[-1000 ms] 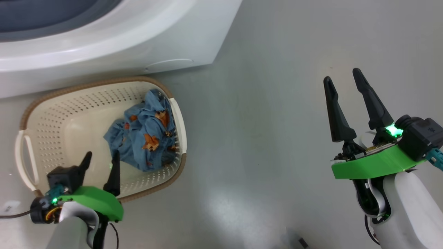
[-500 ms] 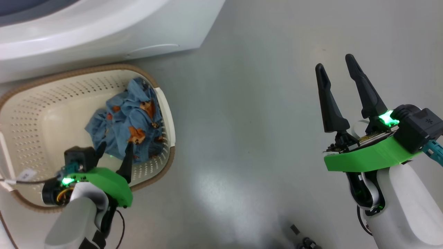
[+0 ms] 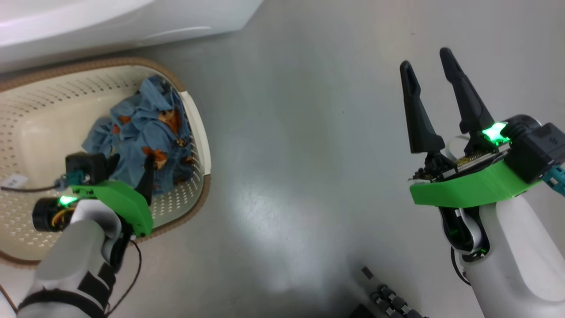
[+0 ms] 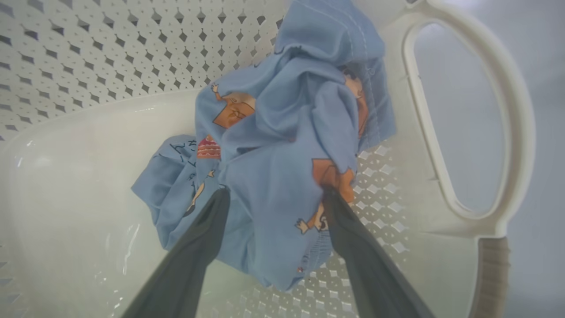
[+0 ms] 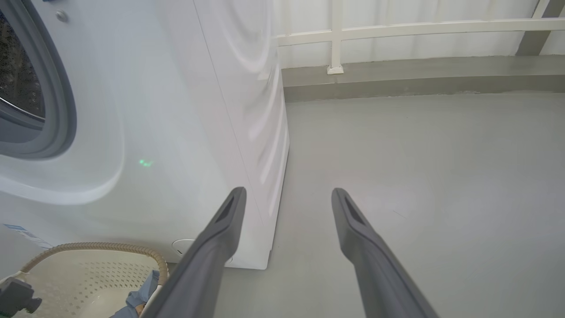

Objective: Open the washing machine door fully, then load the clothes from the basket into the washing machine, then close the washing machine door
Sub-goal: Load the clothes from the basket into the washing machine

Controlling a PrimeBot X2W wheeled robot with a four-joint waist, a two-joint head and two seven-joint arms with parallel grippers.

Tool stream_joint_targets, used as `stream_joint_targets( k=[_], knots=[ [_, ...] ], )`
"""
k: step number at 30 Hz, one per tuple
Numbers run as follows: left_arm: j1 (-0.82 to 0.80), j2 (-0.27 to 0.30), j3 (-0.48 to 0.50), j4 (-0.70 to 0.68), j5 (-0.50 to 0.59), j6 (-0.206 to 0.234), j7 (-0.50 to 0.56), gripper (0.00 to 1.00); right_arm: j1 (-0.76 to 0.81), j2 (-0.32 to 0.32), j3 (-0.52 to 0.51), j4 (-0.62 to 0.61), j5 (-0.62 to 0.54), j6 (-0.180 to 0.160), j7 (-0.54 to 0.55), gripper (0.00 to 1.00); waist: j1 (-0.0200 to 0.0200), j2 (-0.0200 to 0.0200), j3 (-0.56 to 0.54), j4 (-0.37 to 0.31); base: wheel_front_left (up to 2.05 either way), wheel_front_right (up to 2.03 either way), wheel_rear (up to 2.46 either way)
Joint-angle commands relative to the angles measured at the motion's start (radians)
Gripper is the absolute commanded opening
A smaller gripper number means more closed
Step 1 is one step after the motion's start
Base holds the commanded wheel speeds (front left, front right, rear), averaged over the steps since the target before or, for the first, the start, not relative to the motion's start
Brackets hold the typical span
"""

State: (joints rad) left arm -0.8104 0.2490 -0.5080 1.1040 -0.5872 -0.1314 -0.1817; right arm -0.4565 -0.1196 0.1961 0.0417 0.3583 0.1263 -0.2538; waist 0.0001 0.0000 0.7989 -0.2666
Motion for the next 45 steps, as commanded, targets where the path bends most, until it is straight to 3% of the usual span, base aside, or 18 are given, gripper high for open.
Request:
stream_joint_targets(
  k=[1, 19, 20, 21, 22, 23, 33, 45],
  knots=[
    [-0.006, 0.036, 0.000, 0.003, -0.019, 0.001, 0.007, 1.00, 0.006, 0.005, 0.022, -0.024, -0.011, 0.004, -0.008, 1.00, -0.0001, 0.0000, 0.028, -0.010, 0.00, 0.00, 0.00],
    [-0.089, 0.091, -0.195, -0.036, -0.196, 0.001, 0.055, 1.00, -0.036, 0.021, 0.044, -0.031, -0.008, 0.004, -0.008, 1.00, -0.0001, 0.0000, 0.097, -0.036, 0.00, 0.00, 0.00],
    [-0.094, 0.094, -0.199, -0.036, -0.210, 0.001, 0.052, 0.91, -0.037, 0.022, 0.045, -0.030, -0.008, 0.004, -0.008, 1.00, -0.0001, 0.0000, 0.098, -0.037, 0.00, 0.00, 0.00],
    [-0.099, 0.095, -0.207, -0.037, -0.221, 0.001, 0.050, 0.56, -0.037, 0.022, 0.045, -0.030, -0.008, 0.004, -0.008, 1.00, -0.0001, 0.0000, 0.099, -0.038, 0.00, 0.00, 0.00],
    [-0.104, 0.097, -0.217, -0.038, -0.229, 0.001, 0.048, 0.31, -0.038, 0.022, 0.045, -0.030, -0.008, 0.004, -0.008, 1.00, -0.0001, 0.0000, 0.100, -0.040, 0.00, 0.00, 0.00],
    [-0.108, 0.099, -0.227, -0.039, -0.238, 0.001, 0.045, 0.00, -0.038, 0.022, 0.046, -0.029, -0.008, 0.004, -0.008, 1.00, -0.0001, 0.0000, 0.101, -0.041, 0.00, 0.00, 0.00],
    [-0.134, 0.110, -0.294, -0.028, -0.326, 0.001, 0.003, 0.00, -0.039, 0.022, 0.037, -0.026, -0.011, 0.004, -0.008, 1.00, -0.0001, 0.0000, 0.088, -0.037, 0.00, 0.00, 0.00],
    [-0.081, 0.095, -0.310, -0.039, -0.421, 0.001, -0.075, 0.00, -0.009, -0.005, 0.006, -0.017, -0.016, 0.004, -0.008, 1.00, -0.0001, 0.0000, -0.020, 0.014, 0.00, 0.00, 0.00]
  ],
)
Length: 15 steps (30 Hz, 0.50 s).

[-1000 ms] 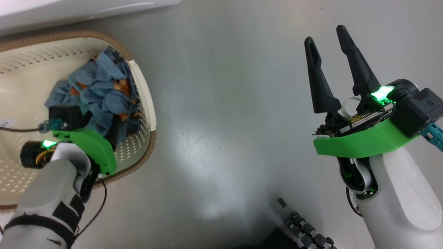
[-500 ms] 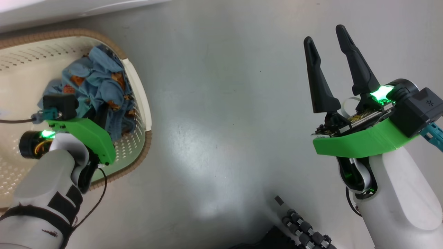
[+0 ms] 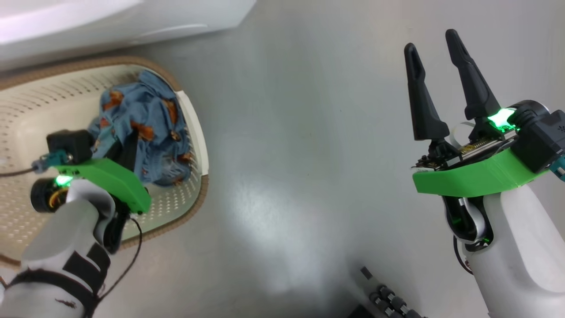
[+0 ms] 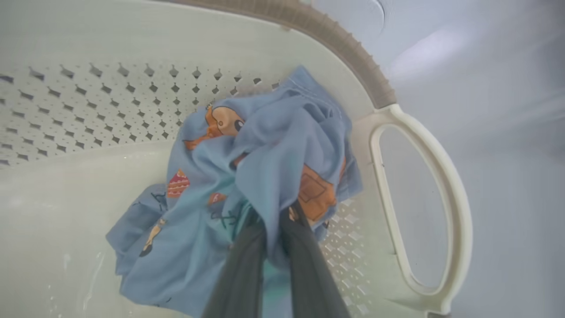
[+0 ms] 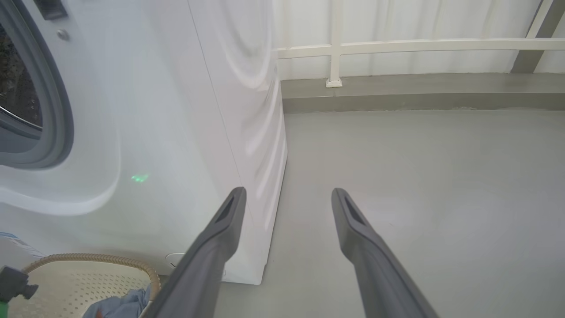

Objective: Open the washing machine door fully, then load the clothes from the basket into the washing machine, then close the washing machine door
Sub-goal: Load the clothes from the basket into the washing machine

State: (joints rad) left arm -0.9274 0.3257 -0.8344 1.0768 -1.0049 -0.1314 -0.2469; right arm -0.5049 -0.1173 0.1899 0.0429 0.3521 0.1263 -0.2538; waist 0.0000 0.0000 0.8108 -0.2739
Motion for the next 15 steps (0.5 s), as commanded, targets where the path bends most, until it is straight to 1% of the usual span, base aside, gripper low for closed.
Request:
stream_joint_targets(
  k=[1, 3, 7, 15],
  knots=[
    [0.043, 0.017, 0.017, -0.015, -0.006, 0.001, -0.012, 0.00, 0.044, -0.011, 0.010, -0.018, -0.011, 0.004, -0.008, 1.00, 0.0000, 0.0000, -0.044, 0.027, 0.00, 0.00, 0.00],
    [0.056, 0.017, 0.030, -0.030, -0.010, 0.001, -0.014, 0.00, 0.054, -0.018, 0.006, -0.017, -0.012, 0.004, -0.008, 1.00, 0.0000, 0.0000, -0.070, 0.038, 0.00, 0.00, 0.00],
    [0.098, 0.021, 0.091, -0.078, 0.014, 0.001, -0.014, 0.00, 0.078, -0.030, -0.001, -0.014, -0.014, 0.004, -0.008, 1.00, 0.0000, 0.0000, -0.128, 0.057, 0.00, 0.00, 0.00],
    [0.219, 0.001, 0.245, -0.162, 0.117, 0.001, -0.015, 0.00, 0.138, -0.058, -0.008, 0.001, -0.013, 0.004, -0.008, 1.00, 0.0000, 0.0000, -0.251, 0.089, 0.00, 0.00, 0.00]
  ],
)
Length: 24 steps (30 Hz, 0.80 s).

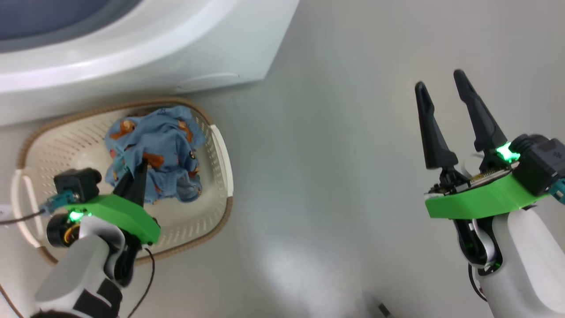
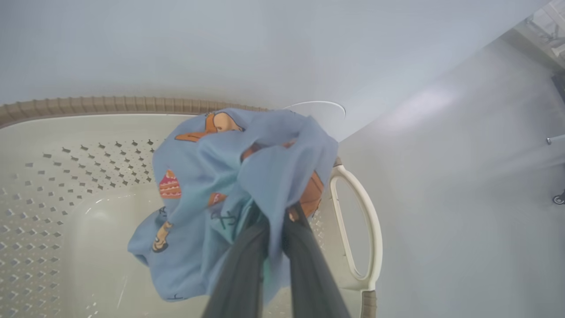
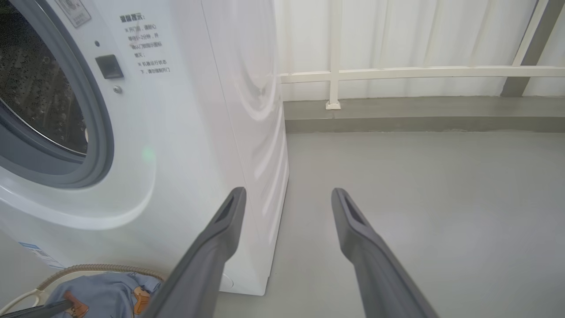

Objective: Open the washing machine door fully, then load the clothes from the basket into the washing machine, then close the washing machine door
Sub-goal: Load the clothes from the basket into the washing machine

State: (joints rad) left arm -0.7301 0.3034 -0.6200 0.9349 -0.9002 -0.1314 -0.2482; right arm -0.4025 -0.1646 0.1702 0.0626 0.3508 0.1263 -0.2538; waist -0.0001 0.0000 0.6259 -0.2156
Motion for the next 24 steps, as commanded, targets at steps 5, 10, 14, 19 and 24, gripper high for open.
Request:
stream_joint_targets(
  k=[5, 10, 14, 19, 24],
  knots=[
    [0.099, 0.007, 0.135, -0.084, 0.101, 0.001, -0.013, 0.00, 0.075, -0.027, 0.007, -0.010, -0.010, 0.004, -0.008, 1.00, 0.0001, 0.0000, -0.141, 0.045, 0.00, 0.00, 0.00],
    [0.189, -0.012, 0.245, -0.159, 0.196, 0.001, -0.013, 0.00, 0.121, -0.040, 0.000, -0.002, -0.009, 0.004, -0.008, 1.00, 0.0001, 0.0000, -0.220, 0.055, 0.00, 0.00, 0.00],
    [0.259, -0.028, 0.328, -0.225, 0.274, 0.001, -0.013, 0.00, 0.160, -0.048, -0.007, 0.003, -0.007, 0.004, -0.008, 1.00, 0.0001, 0.0000, -0.281, 0.062, 0.00, 0.00, 0.00],
    [0.340, -0.054, 0.420, -0.316, 0.369, 0.001, -0.013, 0.00, 0.208, -0.062, -0.006, 0.011, -0.005, 0.004, -0.008, 1.00, 0.0001, 0.0000, -0.349, 0.072, 0.00, 0.00, 0.00],
    [0.407, -0.078, 0.490, -0.410, 0.446, 0.001, -0.013, 0.00, 0.243, -0.068, -0.012, 0.010, -0.003, 0.004, -0.008, 1.00, 0.0001, 0.0000, -0.393, 0.081, 0.00, 0.00, 0.00]
  ],
)
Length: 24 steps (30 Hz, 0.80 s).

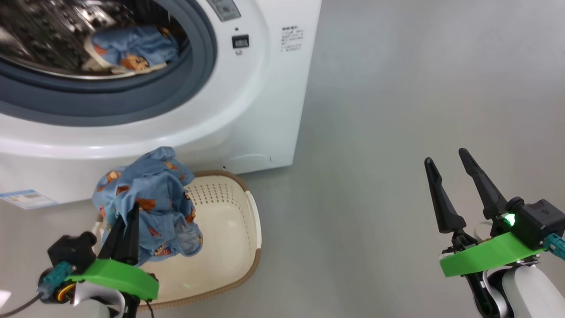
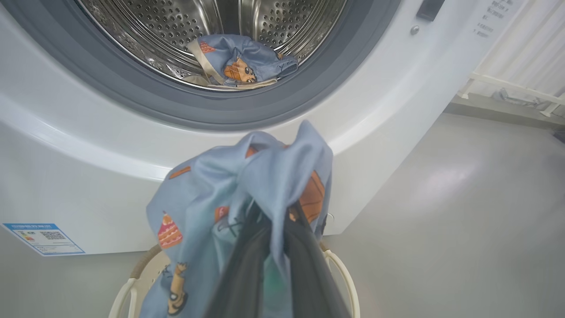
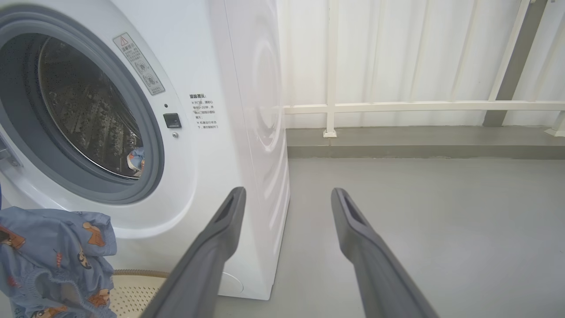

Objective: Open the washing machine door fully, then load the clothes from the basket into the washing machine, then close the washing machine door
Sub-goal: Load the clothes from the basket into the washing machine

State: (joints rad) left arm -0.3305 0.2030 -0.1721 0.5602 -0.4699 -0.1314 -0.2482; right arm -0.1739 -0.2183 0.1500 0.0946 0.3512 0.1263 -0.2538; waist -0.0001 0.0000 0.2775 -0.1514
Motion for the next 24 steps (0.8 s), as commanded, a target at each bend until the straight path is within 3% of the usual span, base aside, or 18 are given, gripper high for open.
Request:
stream_joint_targets(
  k=[1, 24],
  knots=[
    [0.019, 0.019, 0.054, -0.054, 0.029, 0.001, -0.014, 0.00, 0.018, -0.015, 0.005, -0.022, -0.003, 0.004, -0.008, 1.00, 0.0001, 0.0000, -0.052, 0.018, 0.00, 0.00, 0.00],
    [0.296, -0.074, 0.257, -0.420, 0.208, 0.001, -0.014, 0.00, 0.104, -0.023, -0.037, -0.031, 0.000, 0.004, -0.008, 1.00, 0.0001, 0.0000, -0.138, 0.047, 0.00, 0.00, 0.00]
  ],
)
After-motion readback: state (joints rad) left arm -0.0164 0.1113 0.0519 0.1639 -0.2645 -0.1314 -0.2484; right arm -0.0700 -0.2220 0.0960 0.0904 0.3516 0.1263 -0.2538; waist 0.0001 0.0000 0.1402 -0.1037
